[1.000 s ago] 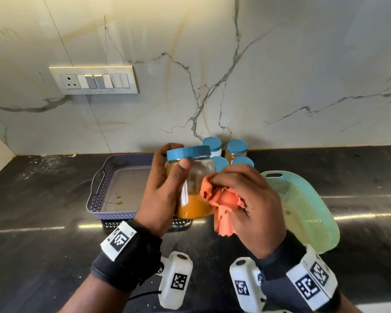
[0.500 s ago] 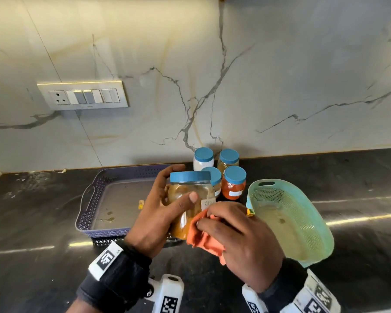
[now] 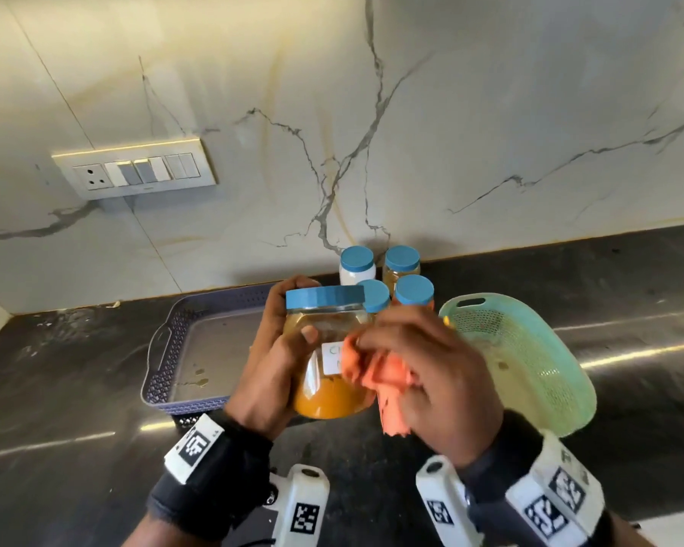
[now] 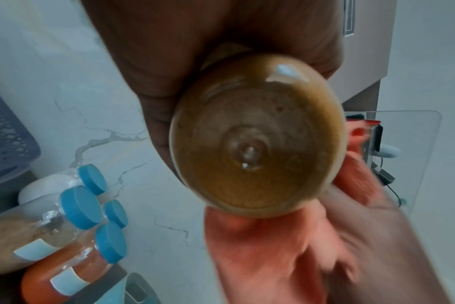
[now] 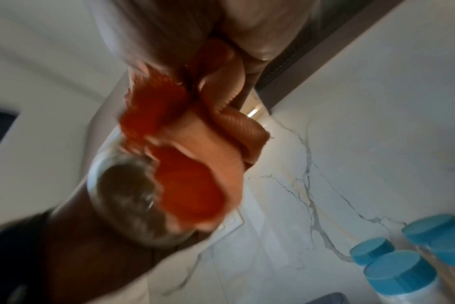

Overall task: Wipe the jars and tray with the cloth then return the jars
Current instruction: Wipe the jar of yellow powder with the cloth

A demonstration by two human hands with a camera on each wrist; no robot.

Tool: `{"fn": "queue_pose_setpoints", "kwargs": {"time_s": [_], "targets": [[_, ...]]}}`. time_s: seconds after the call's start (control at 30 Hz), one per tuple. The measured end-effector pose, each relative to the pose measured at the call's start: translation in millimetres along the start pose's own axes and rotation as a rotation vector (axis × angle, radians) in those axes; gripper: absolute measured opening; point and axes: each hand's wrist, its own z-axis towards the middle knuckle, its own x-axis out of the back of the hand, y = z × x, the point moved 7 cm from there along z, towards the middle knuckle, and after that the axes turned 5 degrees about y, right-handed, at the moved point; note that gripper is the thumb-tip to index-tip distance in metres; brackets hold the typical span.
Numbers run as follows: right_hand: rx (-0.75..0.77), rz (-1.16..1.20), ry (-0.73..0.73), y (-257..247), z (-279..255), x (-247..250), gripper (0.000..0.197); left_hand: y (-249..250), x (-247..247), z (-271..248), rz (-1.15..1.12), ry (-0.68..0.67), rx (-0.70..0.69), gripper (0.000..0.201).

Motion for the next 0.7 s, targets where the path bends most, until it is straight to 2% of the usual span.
{"fn": "queue_pose_setpoints", "kwargs": {"time_s": [0.1,0.2,0.3,0.37,0.43,0.5,0.57,0.7], "targets": [[-0.118,0.041,0.072,22,16,6,0.04,-2,-3,0,0.02,0.006,0.011,0.059],[-0.081,0.044,0.044,12,8,6,0.034,3,-1,2,-0.039,0.069,-0.019,0.06],[0.02,0.01,-0.009,-10,-14,-3,0.037,9,6,4,-0.129,0.15,-0.025,0.084],[0.057,0.006,-0.056,-16,-25,-12,0.034,9,8,4,-0.178,0.167,0.019,0.107],[0.076,0.026,-0.048,-17,-27,-14,0.032,8,8,2,-0.219,0.174,0.057,0.119],[0.057,0.062,0.009,-12,-20,-10,0.04,9,5,3,-0.26,0.161,0.078,0.117],[0.007,0.075,0.054,-3,-10,-5,0.048,11,0,4,-0.262,0.12,0.075,0.104],[-0.017,-0.015,0.007,7,-1,-6,0.034,5,0,3,-0.194,0.073,0.103,0.083]]}}
